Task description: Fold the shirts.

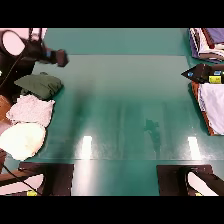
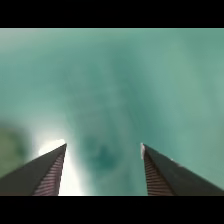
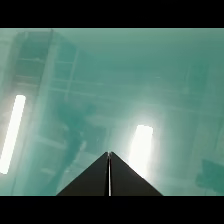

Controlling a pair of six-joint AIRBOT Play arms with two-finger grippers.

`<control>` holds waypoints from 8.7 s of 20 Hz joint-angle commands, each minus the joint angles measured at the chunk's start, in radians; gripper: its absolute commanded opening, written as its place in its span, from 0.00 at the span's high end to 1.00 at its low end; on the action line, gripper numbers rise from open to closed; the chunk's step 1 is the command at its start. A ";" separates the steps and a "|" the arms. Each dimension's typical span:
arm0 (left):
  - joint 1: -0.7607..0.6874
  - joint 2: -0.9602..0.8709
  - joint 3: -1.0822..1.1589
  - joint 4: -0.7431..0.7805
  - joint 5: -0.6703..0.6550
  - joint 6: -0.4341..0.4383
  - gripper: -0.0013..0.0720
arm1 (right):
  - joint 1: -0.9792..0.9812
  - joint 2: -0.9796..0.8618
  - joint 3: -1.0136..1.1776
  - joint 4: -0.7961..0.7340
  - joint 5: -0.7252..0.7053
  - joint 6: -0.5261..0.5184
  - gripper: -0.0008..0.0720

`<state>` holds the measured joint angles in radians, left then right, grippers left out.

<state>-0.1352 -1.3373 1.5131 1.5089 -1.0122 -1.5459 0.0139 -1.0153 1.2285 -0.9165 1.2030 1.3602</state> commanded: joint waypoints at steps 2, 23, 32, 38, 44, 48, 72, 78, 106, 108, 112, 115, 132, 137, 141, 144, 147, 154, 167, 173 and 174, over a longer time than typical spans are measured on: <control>0.185 -0.056 -0.205 0.132 0.124 -0.082 0.22 | 0.001 0.000 0.000 0.000 0.000 0.000 0.96; 0.011 0.298 0.304 0.111 -0.087 0.055 0.95 | 0.001 0.001 0.277 0.033 -0.049 0.001 0.96; -0.614 0.141 0.091 0.053 -0.246 -0.002 0.94 | 0.001 0.003 0.412 0.034 0.017 0.001 0.96; -0.579 0.040 0.041 0.055 -0.112 -0.002 0.24 | 0.001 0.004 0.412 0.034 0.112 0.001 0.96; -0.287 0.029 -0.207 -0.239 -0.074 0.032 0.24 | 0.001 0.005 0.409 0.034 0.116 0.002 0.96; -0.267 -0.034 -0.423 -0.499 0.116 0.195 0.24 | 0.001 0.005 0.409 0.033 0.115 0.002 0.96; 0.028 -0.098 -0.157 -0.334 0.122 0.238 0.95 | 0.001 0.050 -0.521 -0.144 0.151 0.076 0.39; 0.028 -0.098 -0.157 -0.334 0.123 0.237 0.94 | 0.003 -0.174 -0.681 0.196 -0.136 -0.101 0.40; 0.028 0.496 0.307 -0.098 0.186 0.237 0.95 | -0.111 0.115 0.589 -0.159 -0.073 0.008 0.97; 0.028 0.545 0.307 -0.103 0.186 0.237 0.95 | -0.155 0.119 0.670 -0.159 -0.034 0.008 0.97; 0.028 0.613 0.308 -0.131 0.212 0.237 0.95 | -0.241 0.066 0.840 -0.157 0.065 0.009 0.97; 0.028 0.626 0.309 -0.174 0.183 0.237 0.95 | -0.255 0.011 0.909 -0.157 0.103 0.009 0.97; 0.028 -0.174 -0.057 -0.188 0.188 0.158 0.94 | 0.058 -0.726 0.692 -0.384 0.114 0.092 0.96; 0.096 -0.195 -0.029 -0.182 0.051 0.138 0.28 | 0.044 -0.823 0.819 -0.252 0.197 0.097 0.62; 0.241 -0.107 -0.095 -0.189 -0.198 0.132 0.28 | -0.016 -0.663 0.640 -0.211 0.222 0.068 0.62; 0.282 -0.026 -0.292 -0.221 -0.193 0.145 0.28 | -0.060 -0.509 0.405 -0.163 0.213 0.050 0.47; 0.278 -0.018 -0.455 -0.348 -0.125 0.198 0.28 | -0.079 -0.387 0.195 -0.114 0.186 0.049 0.33; 0.278 -0.019 -0.625 -0.406 0.005 0.205 0.28 | -0.080 -0.186 -0.076 -0.114 0.111 0.049 0.33; 0.278 0.000 -0.517 -0.530 -0.046 0.291 0.95 | -0.370 -0.004 -0.545 -0.208 0.183 0.082 0.33; 0.278 0.016 -0.497 -0.529 -0.044 0.290 0.95 | -0.390 -0.093 -0.731 -0.053 0.037 0.043 0.37; 0.278 0.016 -0.497 -0.529 -0.044 0.290 0.95 | -0.351 -0.118 -0.726 -0.033 0.003 0.043 0.37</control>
<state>0.1425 -1.3243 1.0077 0.9817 -1.0519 -1.2579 -0.3702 -1.0874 0.5537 -1.0290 1.2942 1.4193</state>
